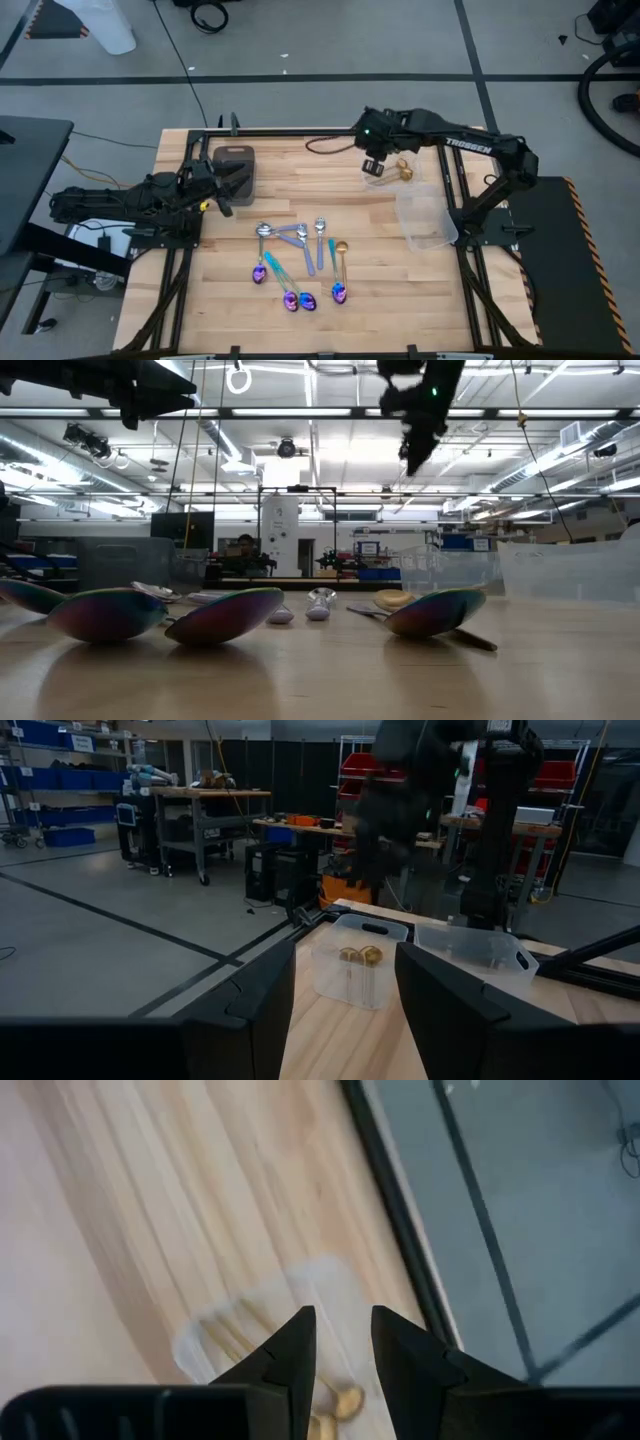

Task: Sort silverware by color (type)
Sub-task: Put the purple spoon into the bottom transparent bin

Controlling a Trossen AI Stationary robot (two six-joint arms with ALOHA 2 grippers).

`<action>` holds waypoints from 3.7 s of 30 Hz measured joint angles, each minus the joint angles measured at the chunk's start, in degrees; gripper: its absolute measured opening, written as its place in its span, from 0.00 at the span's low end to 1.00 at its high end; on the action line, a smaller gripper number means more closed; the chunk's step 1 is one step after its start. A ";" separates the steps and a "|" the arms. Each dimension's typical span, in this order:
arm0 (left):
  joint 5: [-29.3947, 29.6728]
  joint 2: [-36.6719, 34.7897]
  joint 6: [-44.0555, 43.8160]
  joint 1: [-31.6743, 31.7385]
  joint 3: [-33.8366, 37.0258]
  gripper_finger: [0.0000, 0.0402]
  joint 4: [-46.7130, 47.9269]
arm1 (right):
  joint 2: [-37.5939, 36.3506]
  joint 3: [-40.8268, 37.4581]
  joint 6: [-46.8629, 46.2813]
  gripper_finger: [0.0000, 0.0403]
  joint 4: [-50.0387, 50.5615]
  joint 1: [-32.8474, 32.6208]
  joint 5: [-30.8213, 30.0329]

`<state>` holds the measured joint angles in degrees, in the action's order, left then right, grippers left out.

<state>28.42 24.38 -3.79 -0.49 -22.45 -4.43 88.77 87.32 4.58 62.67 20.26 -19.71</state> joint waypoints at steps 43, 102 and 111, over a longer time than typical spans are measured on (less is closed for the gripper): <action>-0.04 -0.01 -1.18 -0.02 0.00 0.45 0.01 | 0.14 24.23 -21.60 0.23 0.85 -13.71 7.48; -0.03 -0.02 -1.62 -0.02 0.01 0.45 -0.23 | 19.92 -4.69 -31.40 0.22 -34.93 -35.48 10.67; -0.02 -0.02 -1.62 -0.02 0.01 0.45 -0.26 | 28.08 -1.13 -32.40 0.36 -33.96 -35.44 6.47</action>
<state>28.40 24.36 -5.41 -0.51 -22.44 -4.69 116.85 86.20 -27.81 28.71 -15.18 -13.24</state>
